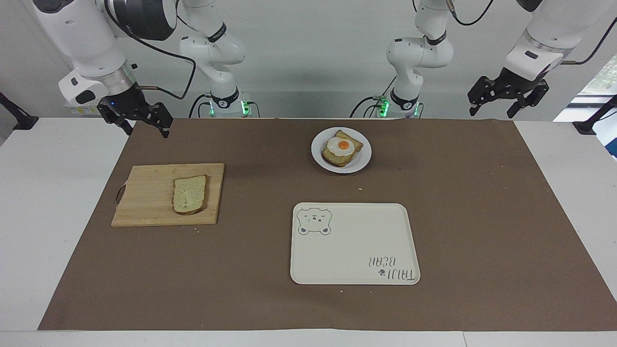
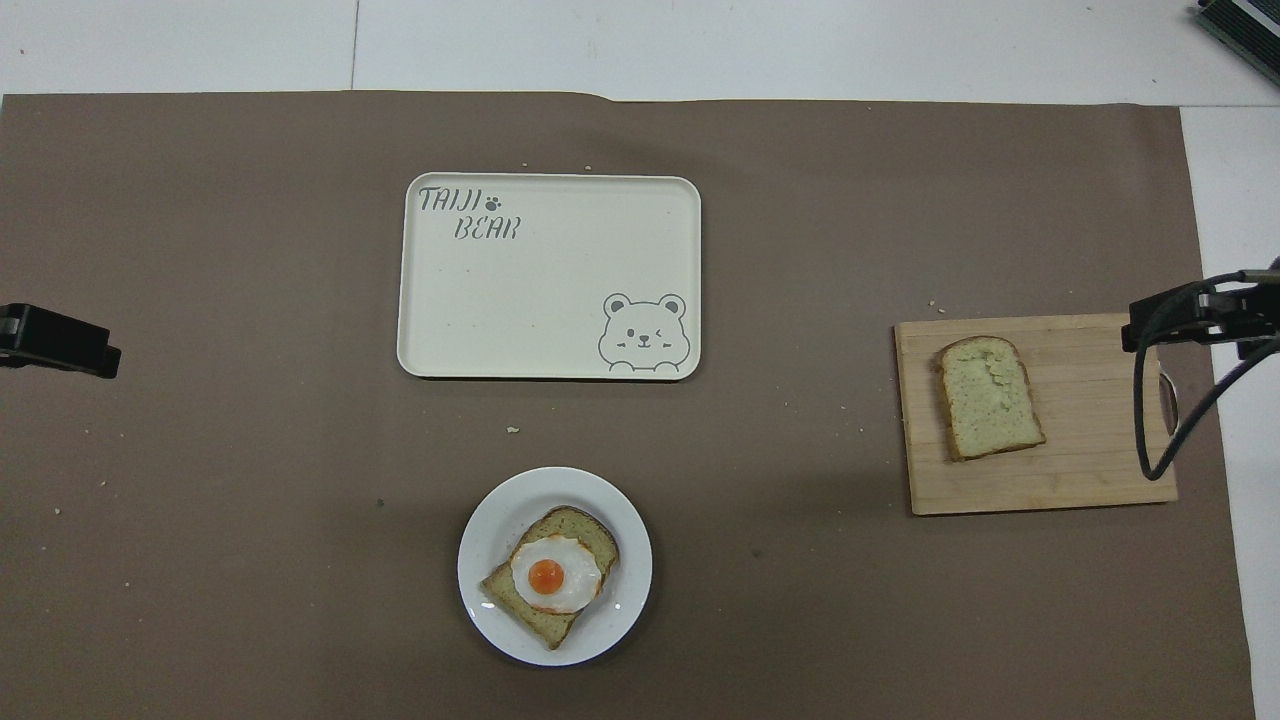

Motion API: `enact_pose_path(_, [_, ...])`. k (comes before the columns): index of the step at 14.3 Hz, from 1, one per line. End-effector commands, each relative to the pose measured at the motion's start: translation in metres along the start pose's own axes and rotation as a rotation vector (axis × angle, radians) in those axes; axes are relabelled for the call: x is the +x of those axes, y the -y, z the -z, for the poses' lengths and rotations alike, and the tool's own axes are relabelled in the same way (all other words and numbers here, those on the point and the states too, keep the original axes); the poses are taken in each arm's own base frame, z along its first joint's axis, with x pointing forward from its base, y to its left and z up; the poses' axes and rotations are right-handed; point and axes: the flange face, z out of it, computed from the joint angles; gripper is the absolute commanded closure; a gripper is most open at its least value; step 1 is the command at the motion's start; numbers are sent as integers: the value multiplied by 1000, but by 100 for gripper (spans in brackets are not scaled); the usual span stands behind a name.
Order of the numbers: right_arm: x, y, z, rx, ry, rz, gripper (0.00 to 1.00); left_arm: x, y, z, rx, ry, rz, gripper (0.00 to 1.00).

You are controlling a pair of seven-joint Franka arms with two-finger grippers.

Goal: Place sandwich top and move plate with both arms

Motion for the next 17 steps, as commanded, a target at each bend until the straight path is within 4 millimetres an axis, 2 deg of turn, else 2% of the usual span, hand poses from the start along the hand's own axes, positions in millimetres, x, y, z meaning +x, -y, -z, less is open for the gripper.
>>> enact_pose_path(1, [0,-3,1,19,6,10,0,-10,-7,5,-2,12,4,0])
enact_pose_path(17, [0,-3,1,19,6,10,0,0,-1,10,-24,-68,11,0])
